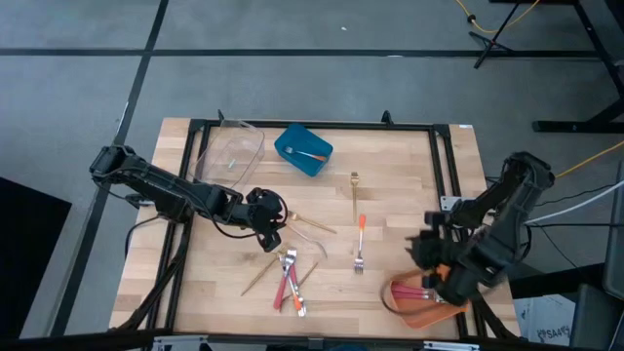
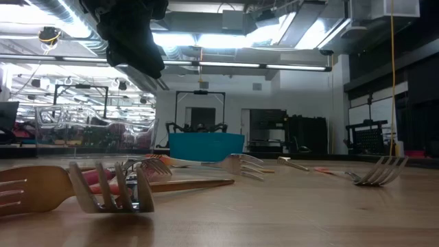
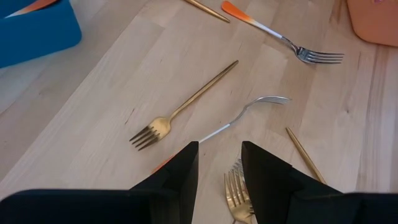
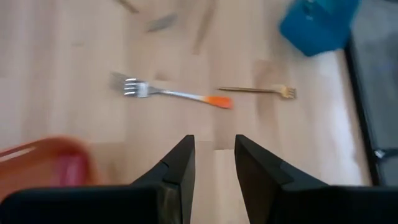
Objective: Sort silverware by color (type)
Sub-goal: Put the orange fork into the blue bin
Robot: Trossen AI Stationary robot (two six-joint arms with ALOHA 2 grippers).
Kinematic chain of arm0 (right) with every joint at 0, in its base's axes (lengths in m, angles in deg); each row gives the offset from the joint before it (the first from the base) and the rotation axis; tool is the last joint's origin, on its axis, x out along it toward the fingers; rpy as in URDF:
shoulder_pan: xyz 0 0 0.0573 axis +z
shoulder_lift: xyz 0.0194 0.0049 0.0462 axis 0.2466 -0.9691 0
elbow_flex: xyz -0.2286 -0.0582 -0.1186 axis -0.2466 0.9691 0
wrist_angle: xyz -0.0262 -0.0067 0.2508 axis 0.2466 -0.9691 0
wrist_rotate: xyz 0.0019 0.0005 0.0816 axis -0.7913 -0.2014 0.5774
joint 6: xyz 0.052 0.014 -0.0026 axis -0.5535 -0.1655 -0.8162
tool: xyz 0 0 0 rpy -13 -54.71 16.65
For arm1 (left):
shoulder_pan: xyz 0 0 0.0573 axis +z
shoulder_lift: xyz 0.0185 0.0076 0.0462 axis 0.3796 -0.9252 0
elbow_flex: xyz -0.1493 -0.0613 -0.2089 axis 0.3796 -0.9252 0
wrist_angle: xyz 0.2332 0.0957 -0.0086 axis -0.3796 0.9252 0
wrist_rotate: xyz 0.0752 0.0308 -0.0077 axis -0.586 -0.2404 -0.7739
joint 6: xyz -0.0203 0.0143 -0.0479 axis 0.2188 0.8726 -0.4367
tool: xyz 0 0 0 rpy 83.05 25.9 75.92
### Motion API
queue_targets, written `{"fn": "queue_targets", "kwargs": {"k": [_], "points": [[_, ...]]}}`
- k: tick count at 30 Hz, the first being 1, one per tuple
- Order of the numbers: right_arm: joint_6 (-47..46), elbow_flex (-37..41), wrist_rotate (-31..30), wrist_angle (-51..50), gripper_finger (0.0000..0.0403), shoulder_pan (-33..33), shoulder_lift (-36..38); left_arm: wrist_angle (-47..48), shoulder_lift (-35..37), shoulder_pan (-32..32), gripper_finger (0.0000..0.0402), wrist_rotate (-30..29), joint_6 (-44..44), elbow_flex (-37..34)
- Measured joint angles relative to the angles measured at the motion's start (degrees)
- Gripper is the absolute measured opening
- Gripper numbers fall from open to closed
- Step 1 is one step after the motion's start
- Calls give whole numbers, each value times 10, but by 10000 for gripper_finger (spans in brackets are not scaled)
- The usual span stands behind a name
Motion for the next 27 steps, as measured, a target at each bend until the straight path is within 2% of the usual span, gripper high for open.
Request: {"fn": "queue_targets", "kwargs": {"k": [5, 15, 21, 27], "points": [[60, 0, -1, 1, 101, -108, 0, 0, 0, 0, 115, -6, 0, 0], [231, 0, -1, 48, 101, -335, 0, 0, 0, 0, 115, -69, 1, 0], [252, 0, 1, 140, 101, -448, 0, 0, 0, 0, 115, -78, 1, 0], [252, 0, 1, 216, 101, -524, 0, 0, 0, 0, 115, -84, 1, 0]]}}
